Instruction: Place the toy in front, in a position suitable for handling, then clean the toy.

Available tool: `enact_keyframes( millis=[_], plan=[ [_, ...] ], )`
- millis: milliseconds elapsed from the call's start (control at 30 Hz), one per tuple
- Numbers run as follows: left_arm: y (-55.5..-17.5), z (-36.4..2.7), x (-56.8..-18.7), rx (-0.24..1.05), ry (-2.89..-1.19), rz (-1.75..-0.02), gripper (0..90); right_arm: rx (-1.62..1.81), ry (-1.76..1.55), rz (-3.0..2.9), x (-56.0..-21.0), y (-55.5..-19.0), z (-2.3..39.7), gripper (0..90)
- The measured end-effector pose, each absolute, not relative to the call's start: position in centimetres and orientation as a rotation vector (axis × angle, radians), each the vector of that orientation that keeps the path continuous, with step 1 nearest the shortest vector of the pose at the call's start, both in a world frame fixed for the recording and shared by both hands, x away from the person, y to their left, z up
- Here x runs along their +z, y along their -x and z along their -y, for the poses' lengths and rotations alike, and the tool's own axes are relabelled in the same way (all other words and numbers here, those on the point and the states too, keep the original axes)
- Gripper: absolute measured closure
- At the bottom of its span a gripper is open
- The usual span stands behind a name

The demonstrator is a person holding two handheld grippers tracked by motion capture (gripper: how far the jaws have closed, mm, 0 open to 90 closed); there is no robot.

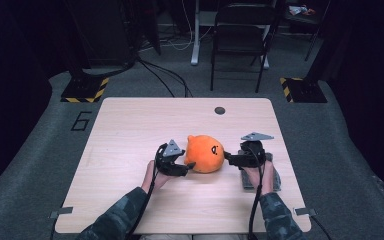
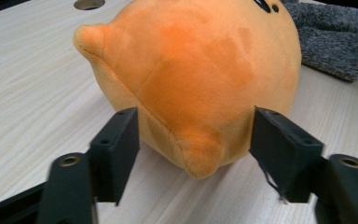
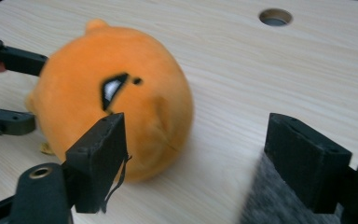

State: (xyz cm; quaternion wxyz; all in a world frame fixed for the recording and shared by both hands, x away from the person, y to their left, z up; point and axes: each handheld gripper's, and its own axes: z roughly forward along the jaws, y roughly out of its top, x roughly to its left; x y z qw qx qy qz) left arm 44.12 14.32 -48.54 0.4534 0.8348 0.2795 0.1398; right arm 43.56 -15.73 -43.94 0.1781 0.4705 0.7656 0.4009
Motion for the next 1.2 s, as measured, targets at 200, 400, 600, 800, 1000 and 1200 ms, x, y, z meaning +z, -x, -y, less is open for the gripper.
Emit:
enact_keyframes(
  millis=[200, 400, 600, 800, 1000, 1200],
  plan=[
    [-44.3, -14.1, -48.7, 0.329, -2.05, -0.697, 27.5, 1.02, -1.396, -2.133, -43.2, -42.8, 19.6, 7.8],
    [-44.2, -13.6, -48.7, 0.331, -2.058, -0.691, 29.4, 0.918, -1.491, -2.162, -45.1, -42.2, 22.1, 11.6],
    [-44.4, -13.9, -48.7, 0.307, -2.056, -0.701, 33.2, 0.831, -1.527, -2.207, -46.9, -43.0, 22.6, 10.1],
    [-44.3, -13.9, -48.6, 0.303, -2.069, -0.703, 34.7, 0.771, -1.557, -2.235, -48.4, -43.7, 22.3, 10.6],
    [-44.5, -14.0, -48.8, 0.299, -2.072, -0.707, 38.0, 0.691, -1.586, -2.302, -50.2, -44.8, 22.6, 11.2],
    [-44.4, -14.1, -48.9, 0.292, -2.074, -0.713, 41.4, 0.605, -1.527, -2.314, -50.3, -44.8, 21.9, 14.1]
  ],
)
